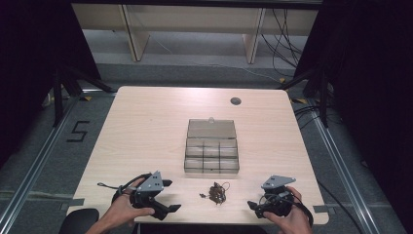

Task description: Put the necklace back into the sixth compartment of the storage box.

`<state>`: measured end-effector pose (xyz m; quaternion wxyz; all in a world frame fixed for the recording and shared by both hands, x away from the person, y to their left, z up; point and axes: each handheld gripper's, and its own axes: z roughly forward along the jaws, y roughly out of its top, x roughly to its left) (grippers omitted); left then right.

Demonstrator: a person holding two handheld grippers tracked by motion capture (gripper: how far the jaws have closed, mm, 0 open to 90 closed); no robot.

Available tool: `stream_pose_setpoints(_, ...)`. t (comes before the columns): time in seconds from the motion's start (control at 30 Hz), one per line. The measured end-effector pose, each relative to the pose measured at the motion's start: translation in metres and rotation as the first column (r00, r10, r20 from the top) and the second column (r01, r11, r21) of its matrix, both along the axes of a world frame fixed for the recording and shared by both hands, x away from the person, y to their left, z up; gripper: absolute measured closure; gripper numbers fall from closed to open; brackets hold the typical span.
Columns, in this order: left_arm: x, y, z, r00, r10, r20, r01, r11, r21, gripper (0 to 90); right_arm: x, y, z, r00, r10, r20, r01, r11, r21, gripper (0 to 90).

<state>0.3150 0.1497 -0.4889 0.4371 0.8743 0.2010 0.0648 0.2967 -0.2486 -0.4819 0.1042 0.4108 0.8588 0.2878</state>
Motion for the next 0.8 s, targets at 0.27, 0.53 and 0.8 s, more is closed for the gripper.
stream_pose_setpoints(0.27,-0.001,0.000,0.000,0.9995,0.025,-0.021,-0.025,0.9997,-0.005,15.0,0.001,0.005,0.004,0.9995,0.031,-0.005,-0.031,0.9988,-0.039,20.1)
stream_pose_setpoints(0.53,-0.001,0.000,0.000,1.0000,0.008,-0.005,-0.008,1.0000,-0.002,15.0,0.001,0.017,0.009,0.9968,0.079,0.014,-0.078,0.9951,-0.061,19.3)
stream_pose_setpoints(0.8,-0.002,-0.001,0.000,0.9992,0.020,-0.034,-0.021,0.9996,-0.017,15.0,0.007,0.031,0.012,0.9936,0.113,0.001,-0.112,0.9905,-0.080,19.2)
